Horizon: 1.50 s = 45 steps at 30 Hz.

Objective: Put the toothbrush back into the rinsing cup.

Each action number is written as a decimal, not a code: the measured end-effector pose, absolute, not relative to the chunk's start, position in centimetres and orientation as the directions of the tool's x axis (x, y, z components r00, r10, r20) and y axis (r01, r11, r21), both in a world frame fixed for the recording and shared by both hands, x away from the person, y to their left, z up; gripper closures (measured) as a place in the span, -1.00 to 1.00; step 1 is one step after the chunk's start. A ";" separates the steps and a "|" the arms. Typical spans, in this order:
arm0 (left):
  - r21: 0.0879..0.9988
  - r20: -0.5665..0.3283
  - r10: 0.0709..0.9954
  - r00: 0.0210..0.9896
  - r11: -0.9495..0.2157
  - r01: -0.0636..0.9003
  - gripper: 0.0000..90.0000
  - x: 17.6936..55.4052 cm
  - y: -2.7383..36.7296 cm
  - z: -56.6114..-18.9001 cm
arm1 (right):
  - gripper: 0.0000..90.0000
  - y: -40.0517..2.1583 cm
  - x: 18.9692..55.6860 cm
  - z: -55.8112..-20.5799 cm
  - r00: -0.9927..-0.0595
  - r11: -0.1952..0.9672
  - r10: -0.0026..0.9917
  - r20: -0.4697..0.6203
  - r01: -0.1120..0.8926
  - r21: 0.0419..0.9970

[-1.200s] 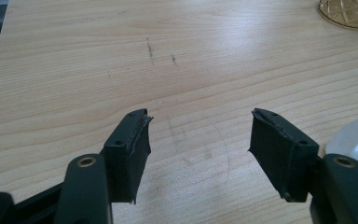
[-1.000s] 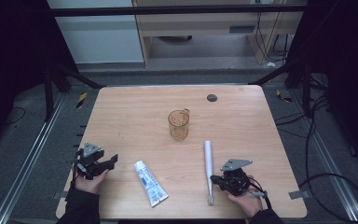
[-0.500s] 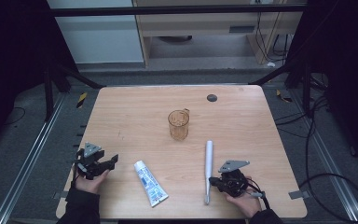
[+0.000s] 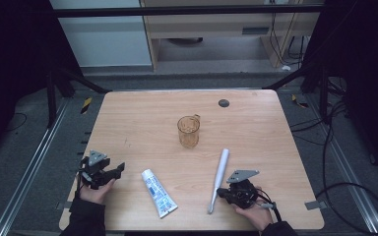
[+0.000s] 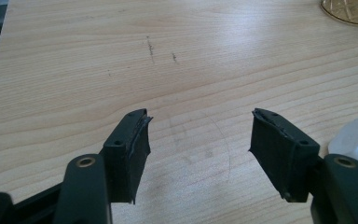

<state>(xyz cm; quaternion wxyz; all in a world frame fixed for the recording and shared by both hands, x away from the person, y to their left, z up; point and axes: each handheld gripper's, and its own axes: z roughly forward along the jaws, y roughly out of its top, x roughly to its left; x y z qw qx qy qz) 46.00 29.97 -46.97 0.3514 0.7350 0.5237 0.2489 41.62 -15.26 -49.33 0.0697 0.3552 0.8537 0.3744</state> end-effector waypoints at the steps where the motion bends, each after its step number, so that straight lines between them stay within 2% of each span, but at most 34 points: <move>1: 0.777 -0.002 0.945 0.327 -0.205 0.595 -0.19 46.0 30.0 -47.0 | 0.96 -15.2 41.6 -49.3 -0.738 0.468 0.658 0.148 0.556 0.687; 15: 0.779 -0.001 0.945 0.326 -0.204 0.593 -0.19 46.0 30.0 -46.9 | 0.97 -15.2 41.5 -48.8 -0.747 0.454 0.645 0.163 0.546 0.704; 22: 0.779 0.001 0.946 0.323 -0.203 0.593 -0.22 46.0 30.0 -46.9 | 1.00 -17.2 42.5 -47.1 -0.687 0.362 0.714 0.137 0.529 0.767; 30: 0.778 0.001 0.948 0.319 -0.201 0.595 -0.22 46.1 30.0 -46.9 | 1.00 -18.6 45.8 -45.8 -0.588 0.274 0.803 0.098 0.510 0.816; 45: 0.778 0.005 0.949 0.315 -0.202 0.595 -0.23 46.2 30.2 -47.0 | 1.00 -16.7 51.8 -47.0 -0.527 0.262 0.846 0.075 0.535 0.803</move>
